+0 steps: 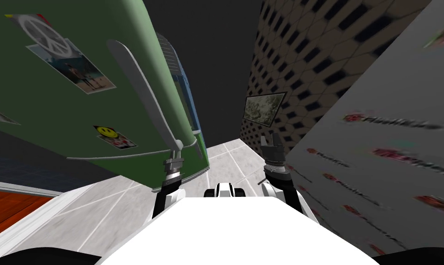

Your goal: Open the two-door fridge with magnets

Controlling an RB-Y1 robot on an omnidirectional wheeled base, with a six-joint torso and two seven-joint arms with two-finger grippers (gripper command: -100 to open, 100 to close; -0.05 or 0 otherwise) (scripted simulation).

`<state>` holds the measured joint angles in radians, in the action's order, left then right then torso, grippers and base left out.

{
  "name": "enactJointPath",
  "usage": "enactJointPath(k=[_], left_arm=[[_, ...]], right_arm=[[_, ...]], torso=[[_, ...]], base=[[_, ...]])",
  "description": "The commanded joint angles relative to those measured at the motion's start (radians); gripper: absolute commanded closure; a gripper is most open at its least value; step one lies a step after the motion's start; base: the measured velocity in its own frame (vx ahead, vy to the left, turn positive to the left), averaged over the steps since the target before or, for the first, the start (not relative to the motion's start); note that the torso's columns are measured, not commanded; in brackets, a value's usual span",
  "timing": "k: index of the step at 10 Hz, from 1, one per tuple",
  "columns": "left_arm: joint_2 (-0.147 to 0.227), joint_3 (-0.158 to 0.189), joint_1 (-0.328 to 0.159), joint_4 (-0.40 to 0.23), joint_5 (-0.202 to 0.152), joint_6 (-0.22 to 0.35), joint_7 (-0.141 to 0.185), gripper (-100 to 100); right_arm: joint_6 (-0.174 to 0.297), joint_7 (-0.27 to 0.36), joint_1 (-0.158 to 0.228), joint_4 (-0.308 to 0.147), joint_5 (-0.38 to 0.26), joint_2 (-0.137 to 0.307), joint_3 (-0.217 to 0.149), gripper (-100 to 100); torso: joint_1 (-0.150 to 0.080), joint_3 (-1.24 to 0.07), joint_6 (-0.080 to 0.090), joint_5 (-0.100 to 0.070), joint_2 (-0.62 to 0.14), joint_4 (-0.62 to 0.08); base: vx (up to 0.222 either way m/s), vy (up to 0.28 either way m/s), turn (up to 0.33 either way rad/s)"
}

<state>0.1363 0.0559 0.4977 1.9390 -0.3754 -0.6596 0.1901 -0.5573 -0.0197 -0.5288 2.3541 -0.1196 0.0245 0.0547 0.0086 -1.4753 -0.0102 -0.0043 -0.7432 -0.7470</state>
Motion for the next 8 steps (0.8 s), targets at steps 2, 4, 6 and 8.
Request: enactJointPath(k=[2, 4, 6, 8], left_arm=[[0.026, -0.011, -0.004, 0.003, 0.003, 0.005, 0.025, 100], [0.063, -0.043, 0.011, 0.013, 0.01, -0.007, 0.057, 100], [0.081, -0.056, 0.017, 0.02, 0.013, -0.014, 0.072, 100], [0.099, -0.069, 0.022, 0.027, 0.016, -0.021, 0.086, 100]], right_arm=[[0.0, 0.0, 0.0, 0.0, 0.0, 0.0, 0.0, 0], [0.0, 0.0, 0.0, 0.0, 0.0, 0.0, 0.0, 0], [0.0, 0.0, 0.0, 0.0, 0.0, 0.0, 0.0, 0], [0.0, 0.0, 0.0, 0.0, 0.0, 0.0, 0.0, 0]], torso=[[-0.004, 0.003, 0.006, 0.0, -0.005, 0.001], [-0.009, -0.003, 0.01, 0.001, 0.006, 0.006], [-0.003, 0.001, 0.006, 0.002, 0.001, 0.004], [-0.001, 0.002, 0.006, 0.002, -0.003, 0.002]], base=[[-0.268, 0.06, -0.057], [-0.227, 0.125, -0.113], [-0.246, 0.152, -0.09], [-0.277, 0.143, -0.097]])
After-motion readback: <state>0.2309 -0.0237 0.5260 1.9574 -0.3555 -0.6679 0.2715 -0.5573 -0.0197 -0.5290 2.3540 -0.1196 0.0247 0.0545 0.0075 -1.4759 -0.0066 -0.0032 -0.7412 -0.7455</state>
